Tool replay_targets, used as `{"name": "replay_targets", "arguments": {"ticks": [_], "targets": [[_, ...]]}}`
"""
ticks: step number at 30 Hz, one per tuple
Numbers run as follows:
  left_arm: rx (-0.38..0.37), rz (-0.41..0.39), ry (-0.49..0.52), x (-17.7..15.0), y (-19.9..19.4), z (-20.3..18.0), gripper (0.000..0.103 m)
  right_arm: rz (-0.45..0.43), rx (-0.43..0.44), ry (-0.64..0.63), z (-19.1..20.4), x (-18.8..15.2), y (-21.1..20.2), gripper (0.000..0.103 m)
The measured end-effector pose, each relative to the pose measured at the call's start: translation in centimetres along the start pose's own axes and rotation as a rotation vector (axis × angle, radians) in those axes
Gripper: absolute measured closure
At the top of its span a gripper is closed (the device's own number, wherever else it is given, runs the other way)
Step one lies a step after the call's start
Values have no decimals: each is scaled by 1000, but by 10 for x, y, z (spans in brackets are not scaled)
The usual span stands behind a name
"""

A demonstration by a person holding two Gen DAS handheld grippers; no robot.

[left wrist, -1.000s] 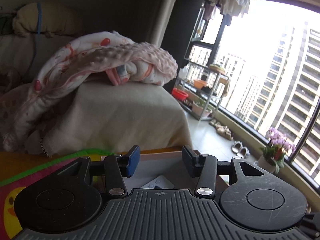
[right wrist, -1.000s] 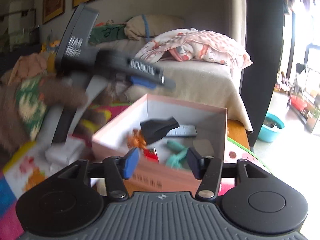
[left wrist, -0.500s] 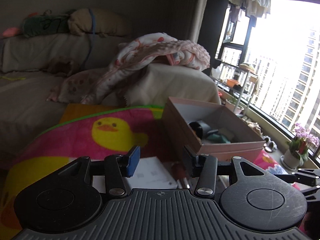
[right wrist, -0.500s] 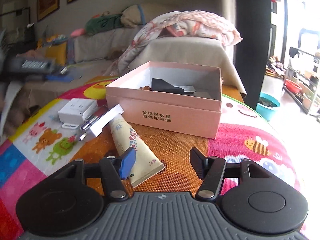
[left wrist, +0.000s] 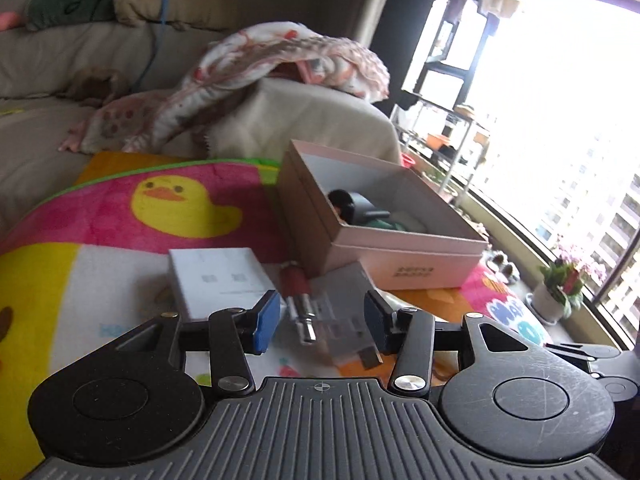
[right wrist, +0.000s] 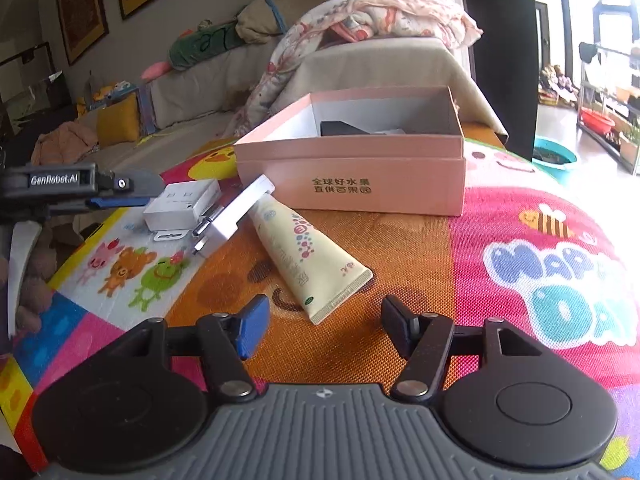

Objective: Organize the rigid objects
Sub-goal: 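Grasp the red-and-silver tube on the mat with the left tool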

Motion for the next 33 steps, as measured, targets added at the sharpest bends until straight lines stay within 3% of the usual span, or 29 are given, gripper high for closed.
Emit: {"name": "replay_targets", "arguments": {"ticks": [6,8,12,15,24,33], "targets": [[66,31,2,1,31,-4,52,-6,2,7,0,-1,-1,39],[54,48,-23,4,40,0,59,-7,4,10,-1,-1,-1,39],[71,84,-87,5,56,11,61,-11,8,22,-2,-1,-1,39],[114,80,-90,6,60,19,76,-11,8,24,-2,-1,-1,39],[113,99,-34,-1,52,12,80,-12,10,28,-2,-1,-1,39],[92,90,9,-28,14,7,80,-9,5,19,-1,-1,0,37]]}}
Point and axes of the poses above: each gripper's, at about its wrist camera, not at the fingertips, and y roughly the way its jaws point, z to its left, x to its top, the point moved 7 cm from there along y, roughly the way its jaws point, and after that the axes turned 2 degrees about -y, right-handed, at the moved point
